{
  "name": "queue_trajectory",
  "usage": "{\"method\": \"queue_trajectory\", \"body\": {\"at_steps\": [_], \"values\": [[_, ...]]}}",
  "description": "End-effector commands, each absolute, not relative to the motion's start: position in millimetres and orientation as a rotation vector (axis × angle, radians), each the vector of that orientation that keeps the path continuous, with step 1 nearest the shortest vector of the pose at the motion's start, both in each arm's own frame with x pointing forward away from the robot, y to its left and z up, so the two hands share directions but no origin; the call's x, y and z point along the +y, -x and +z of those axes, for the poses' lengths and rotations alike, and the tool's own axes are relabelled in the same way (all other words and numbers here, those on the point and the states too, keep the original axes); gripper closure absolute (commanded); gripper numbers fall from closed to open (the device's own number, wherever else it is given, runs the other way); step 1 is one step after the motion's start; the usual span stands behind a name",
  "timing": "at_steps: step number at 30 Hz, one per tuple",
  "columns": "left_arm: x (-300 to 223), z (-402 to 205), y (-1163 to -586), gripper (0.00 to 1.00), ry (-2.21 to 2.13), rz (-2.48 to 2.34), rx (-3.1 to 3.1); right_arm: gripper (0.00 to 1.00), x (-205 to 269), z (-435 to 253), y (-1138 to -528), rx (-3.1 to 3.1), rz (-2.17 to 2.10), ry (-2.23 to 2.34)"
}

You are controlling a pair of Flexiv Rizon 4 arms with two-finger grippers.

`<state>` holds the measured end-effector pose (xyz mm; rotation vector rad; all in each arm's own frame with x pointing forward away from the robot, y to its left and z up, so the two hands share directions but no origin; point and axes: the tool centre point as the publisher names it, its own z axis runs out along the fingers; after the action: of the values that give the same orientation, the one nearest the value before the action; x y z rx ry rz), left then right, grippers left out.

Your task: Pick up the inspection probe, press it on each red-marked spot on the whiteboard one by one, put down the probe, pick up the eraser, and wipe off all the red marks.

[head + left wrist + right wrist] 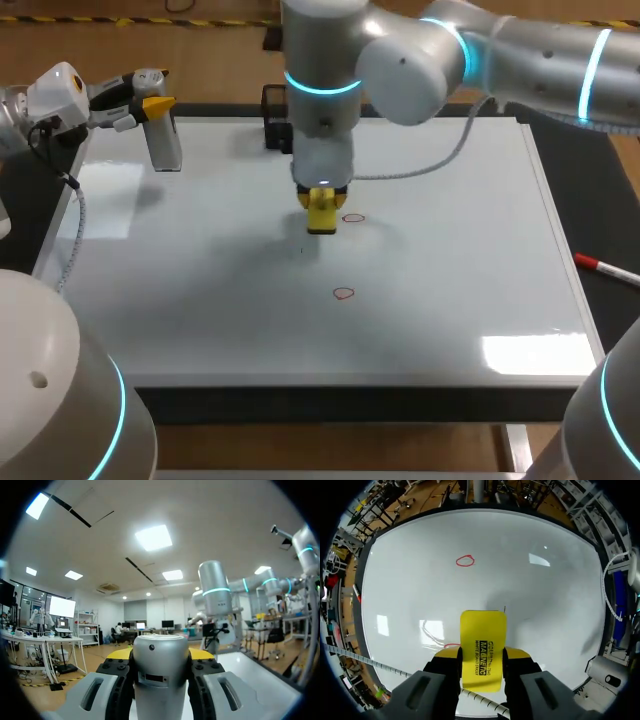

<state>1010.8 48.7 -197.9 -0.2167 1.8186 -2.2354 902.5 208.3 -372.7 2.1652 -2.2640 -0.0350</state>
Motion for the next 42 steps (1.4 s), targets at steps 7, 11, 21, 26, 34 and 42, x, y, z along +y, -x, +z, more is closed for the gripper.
{"method": "queue_trajectory", "body": {"at_steps": [7,11,21,26,34,42], "values": [[48.9,-197.0,-1011.1,1.00,0.216,-2.236,1.820,1.00,108.4,-364.2,-899.9,-2.390,-0.048,-2.055],[48.9,-197.0,-1011.1,1.00,0.216,-2.236,1.820,1.00,75.2,-366.2,-900.4,-2.428,-0.046,-1.983],[48.9,-197.0,-1011.1,1.00,0.216,-2.236,1.820,1.00,-1.0,-368.5,-899.7,-2.539,-0.030,-1.788],[48.9,-197.0,-1011.1,1.00,0.216,-2.236,1.820,1.00,-23.5,-373.1,-898.5,-2.576,-0.047,-1.714],[48.9,-197.0,-1011.1,1.00,0.216,-2.236,1.820,1.00,-35.7,-376.2,-897.0,-2.591,-0.083,-1.688],[48.9,-197.0,-1011.1,1.00,0.216,-2.236,1.820,1.00,-35.7,-376.2,-897.0,-2.591,-0.083,-1.688]]}}
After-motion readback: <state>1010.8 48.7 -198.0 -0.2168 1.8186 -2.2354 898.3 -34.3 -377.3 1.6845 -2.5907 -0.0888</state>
